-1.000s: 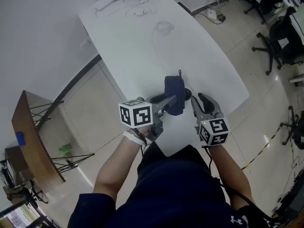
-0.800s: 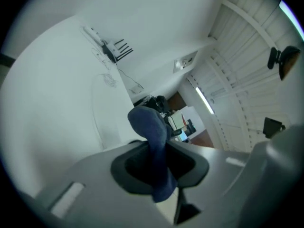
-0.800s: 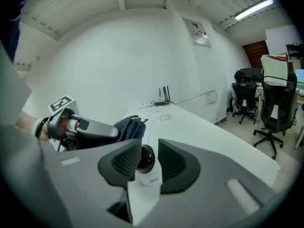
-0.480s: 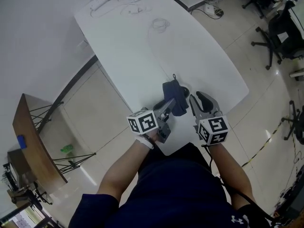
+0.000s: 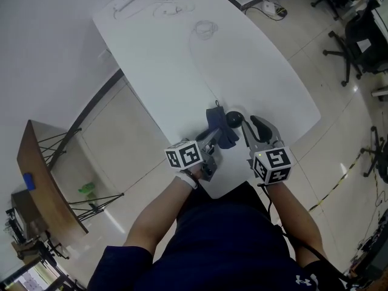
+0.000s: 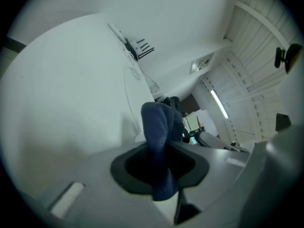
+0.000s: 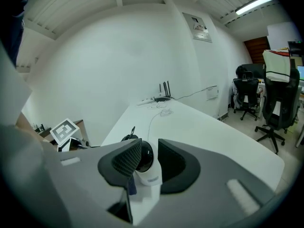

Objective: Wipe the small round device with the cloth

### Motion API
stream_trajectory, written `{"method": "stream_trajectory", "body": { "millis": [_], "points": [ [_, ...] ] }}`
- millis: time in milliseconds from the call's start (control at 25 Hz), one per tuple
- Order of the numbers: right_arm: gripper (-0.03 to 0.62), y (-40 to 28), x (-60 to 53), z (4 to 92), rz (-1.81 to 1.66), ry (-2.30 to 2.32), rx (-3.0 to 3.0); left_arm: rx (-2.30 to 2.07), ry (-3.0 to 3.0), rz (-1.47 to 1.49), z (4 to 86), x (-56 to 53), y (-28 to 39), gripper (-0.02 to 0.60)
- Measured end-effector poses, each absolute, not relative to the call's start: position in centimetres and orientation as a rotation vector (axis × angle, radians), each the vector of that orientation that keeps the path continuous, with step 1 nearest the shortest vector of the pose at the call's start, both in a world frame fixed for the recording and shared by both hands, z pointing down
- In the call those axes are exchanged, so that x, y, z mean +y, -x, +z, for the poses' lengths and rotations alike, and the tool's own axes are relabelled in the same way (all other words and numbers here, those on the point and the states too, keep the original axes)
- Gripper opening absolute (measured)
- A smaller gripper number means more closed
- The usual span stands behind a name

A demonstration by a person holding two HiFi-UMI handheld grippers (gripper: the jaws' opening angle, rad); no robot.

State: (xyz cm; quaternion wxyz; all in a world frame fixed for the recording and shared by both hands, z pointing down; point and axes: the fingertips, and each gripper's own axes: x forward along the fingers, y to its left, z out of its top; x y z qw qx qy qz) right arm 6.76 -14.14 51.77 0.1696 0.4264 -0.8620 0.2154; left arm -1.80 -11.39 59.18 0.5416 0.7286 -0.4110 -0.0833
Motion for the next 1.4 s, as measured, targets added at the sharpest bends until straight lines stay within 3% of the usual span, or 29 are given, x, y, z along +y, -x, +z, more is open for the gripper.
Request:
{"method": "stream_trajectory", "body": {
  "millis": [400, 880, 1160, 1280, 1400],
  "points": [
    [0.112, -7.3, -14.2, 51.5, 0.608, -1.245, -2.444, -1.0, -1.659, -0.065, 62.2, -11.1, 1.3, 0.078],
    [0.109, -7.5, -11.9, 50.7, 0.598, -1.261, -2.456, -1.018, -1.672, 0.447, 62.9, -8.0, 4.3, 0.081],
    [0.107, -8.2, -10.1, 50.7, 0.613, -1.271, -2.443, -1.245, -1.919, 0.977, 63.9, -8.7, 8.3, 0.24],
    [0.107, -8.6, -9.4, 50.2, 0.625, -1.279, -2.45, -1.3, -1.988, 0.928, 61.4, -8.6, 8.1, 0.264],
    [0.104, -8.9, -8.9, 49.5, 0.649, -1.292, -2.466, -1.396, -2.123, 0.745, 55.7, -8.7, 7.3, 0.244]
  ]
}}
